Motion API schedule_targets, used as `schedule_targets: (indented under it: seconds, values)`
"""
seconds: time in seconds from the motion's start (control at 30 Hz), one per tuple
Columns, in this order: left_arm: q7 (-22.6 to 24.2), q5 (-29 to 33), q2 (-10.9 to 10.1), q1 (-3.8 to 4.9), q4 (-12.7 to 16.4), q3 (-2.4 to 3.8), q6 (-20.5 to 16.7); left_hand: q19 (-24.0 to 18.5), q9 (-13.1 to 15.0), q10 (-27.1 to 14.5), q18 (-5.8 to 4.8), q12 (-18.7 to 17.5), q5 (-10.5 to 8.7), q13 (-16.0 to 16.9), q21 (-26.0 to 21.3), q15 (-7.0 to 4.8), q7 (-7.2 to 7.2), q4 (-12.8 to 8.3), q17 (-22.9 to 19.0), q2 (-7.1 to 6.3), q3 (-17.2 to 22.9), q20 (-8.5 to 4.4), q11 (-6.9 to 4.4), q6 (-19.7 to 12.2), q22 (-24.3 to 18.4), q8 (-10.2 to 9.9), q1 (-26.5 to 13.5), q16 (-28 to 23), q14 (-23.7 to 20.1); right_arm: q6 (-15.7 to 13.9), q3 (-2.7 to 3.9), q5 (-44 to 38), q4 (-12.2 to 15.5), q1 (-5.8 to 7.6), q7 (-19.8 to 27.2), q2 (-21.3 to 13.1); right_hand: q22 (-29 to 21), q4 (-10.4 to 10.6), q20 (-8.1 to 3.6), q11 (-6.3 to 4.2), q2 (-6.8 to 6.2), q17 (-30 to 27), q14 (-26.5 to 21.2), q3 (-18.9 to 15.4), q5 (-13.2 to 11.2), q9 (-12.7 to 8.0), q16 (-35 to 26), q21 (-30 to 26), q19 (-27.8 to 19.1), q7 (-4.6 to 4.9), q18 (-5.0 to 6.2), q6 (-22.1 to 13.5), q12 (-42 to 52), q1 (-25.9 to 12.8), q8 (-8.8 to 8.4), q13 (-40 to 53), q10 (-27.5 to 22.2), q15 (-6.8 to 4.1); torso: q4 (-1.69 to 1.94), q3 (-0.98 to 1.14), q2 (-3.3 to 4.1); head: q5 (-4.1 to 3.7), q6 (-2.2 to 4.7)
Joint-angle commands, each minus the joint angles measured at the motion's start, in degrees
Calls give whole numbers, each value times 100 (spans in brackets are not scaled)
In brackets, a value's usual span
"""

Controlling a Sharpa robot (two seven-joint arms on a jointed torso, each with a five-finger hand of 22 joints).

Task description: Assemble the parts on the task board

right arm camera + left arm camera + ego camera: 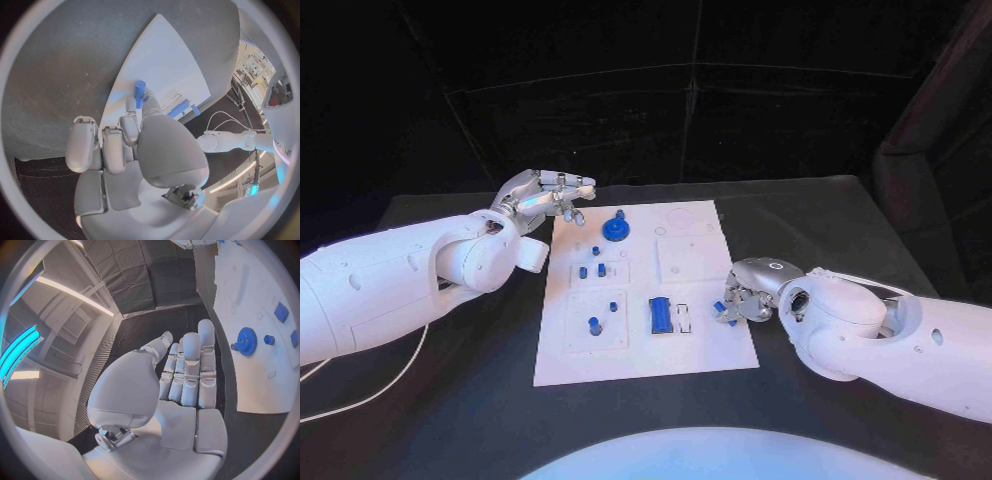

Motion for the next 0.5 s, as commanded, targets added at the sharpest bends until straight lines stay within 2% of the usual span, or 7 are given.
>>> schedule_targets:
  seconds: [0.03, 0.1, 0.13, 0.23, 0.33, 0.4, 0.5]
  values:
    - [31, 16, -1, 8, 6, 4, 66, 35, 1, -48, 72, 37, 13, 9, -27, -5, -9, -12, -12, 45, -29, -6, -6, -38, -11, 40, 2, 33, -52, 389, -56, -149, -54, -62, -184, 16, 22, -48, -40, -50, 81, 189, 343, 51, 123, -13, 21, 24, 10, -30, -103, 12, 15, 120, -42, 10, 27, -45, -3, 4, -1, 16, -13]
    - [30, 16, -3, 8, 8, 4, 68, 35, 1, -48, 72, 37, 13, 9, -27, -5, -9, -12, -12, 45, -29, -6, -6, -38, -11, 40, 2, 33, -52, 309, -56, -105, -40, -63, -204, 16, 21, -66, -45, -56, 112, 196, 345, 102, 239, -14, 25, 23, 10, -38, -102, 21, 14, 154, -53, 13, 29, -50, 4, 4, -2, 18, -17]
    - [30, 16, -7, 8, 10, 4, 68, 35, 1, -48, 72, 37, 13, 9, -27, -5, -9, -12, -12, 45, -29, -6, -6, -38, -11, 40, 2, 33, -52, 248, -56, -58, -28, -64, -211, 12, 32, -94, -50, -71, 176, 209, 347, 180, 281, -13, 30, 29, 15, -57, -104, 40, 25, 219, -56, 25, 37, -59, 8, 1, -2, 15, -16]
    - [30, 16, -13, 7, 8, 4, 65, 35, 1, -48, 72, 37, 13, 9, -27, -5, -9, -12, -12, 45, -29, -6, -6, -38, -11, 40, 2, 33, -52, -4, -56, 171, 24, -64, -182, -11, 37, -101, -66, -84, 250, 229, 351, 307, 284, -15, 39, 32, 19, -68, -104, 53, 27, 253, -75, 34, 44, -71, 6, 0, -7, 32, -14]
    - [30, 16, -16, 7, 9, 4, 65, 35, 1, -48, 72, 37, 13, 9, -27, -5, -9, -12, -12, 45, -29, -6, -6, -38, -11, 40, 2, 33, -52, -440, -55, 725, 85, -64, 106, -53, 52, -114, -80, -88, 276, 244, 354, 435, 455, -19, 46, 40, 26, -69, -106, 40, 26, 282, -105, 41, 48, -81, 9, -2, -9, 42, -13]
    - [29, 16, -16, 7, 10, 4, 66, 35, 1, -48, 72, 37, 13, 9, -27, -5, -9, -12, -12, 45, -29, -6, -6, -38, -11, 40, 2, 33, -52, -834, -54, 1337, 146, -63, 419, -91, 101, -139, -84, -84, 290, 272, 360, 571, 572, -22, 60, 66, 47, -61, -117, 19, 36, 317, -136, 57, 54, -79, 10, -3, -3, 43, -10]
    - [29, 16, -16, 7, 11, 4, 66, 35, 1, -48, 72, 37, 13, 9, -27, -5, -9, -12, -12, 45, -29, -6, -6, -38, -11, 40, 2, 33, -52, -1182, -54, 1802, 215, -62, 684, -120, 129, -132, -78, -74, 231, 283, 362, 680, 649, -19, 65, 82, 61, -52, -122, 17, 26, 257, -161, 57, 54, -71, 3, -1, -2, 58, -9]
